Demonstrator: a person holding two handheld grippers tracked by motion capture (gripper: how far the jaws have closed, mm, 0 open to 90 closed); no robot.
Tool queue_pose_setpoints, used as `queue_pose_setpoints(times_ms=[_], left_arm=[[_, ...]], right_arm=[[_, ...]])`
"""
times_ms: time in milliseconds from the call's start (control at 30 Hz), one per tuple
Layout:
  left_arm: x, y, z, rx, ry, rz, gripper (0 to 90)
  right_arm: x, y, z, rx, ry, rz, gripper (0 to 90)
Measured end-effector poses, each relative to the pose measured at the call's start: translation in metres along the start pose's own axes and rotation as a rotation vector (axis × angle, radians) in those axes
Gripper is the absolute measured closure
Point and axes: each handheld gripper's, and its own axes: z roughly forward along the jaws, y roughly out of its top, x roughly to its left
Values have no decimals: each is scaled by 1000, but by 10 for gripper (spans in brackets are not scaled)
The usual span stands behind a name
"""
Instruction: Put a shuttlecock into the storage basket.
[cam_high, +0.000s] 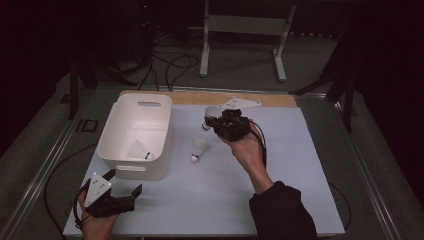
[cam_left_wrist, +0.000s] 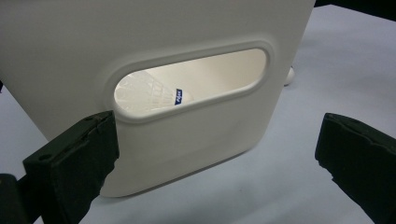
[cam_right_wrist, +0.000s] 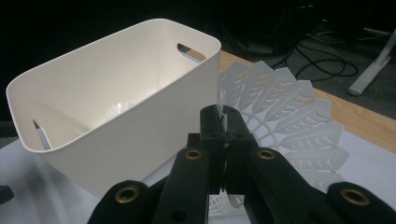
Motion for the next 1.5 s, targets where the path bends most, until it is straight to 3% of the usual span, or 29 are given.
queue_pose_setpoints(times_ms=[733,1500], left_arm=[[0,0,0,0,0,1,1],[0,0,0,-1,1,-1,1]], right_arm=[[-1,1,4,-5,-2,13,894],[8,7,9,-14,16,4,894]])
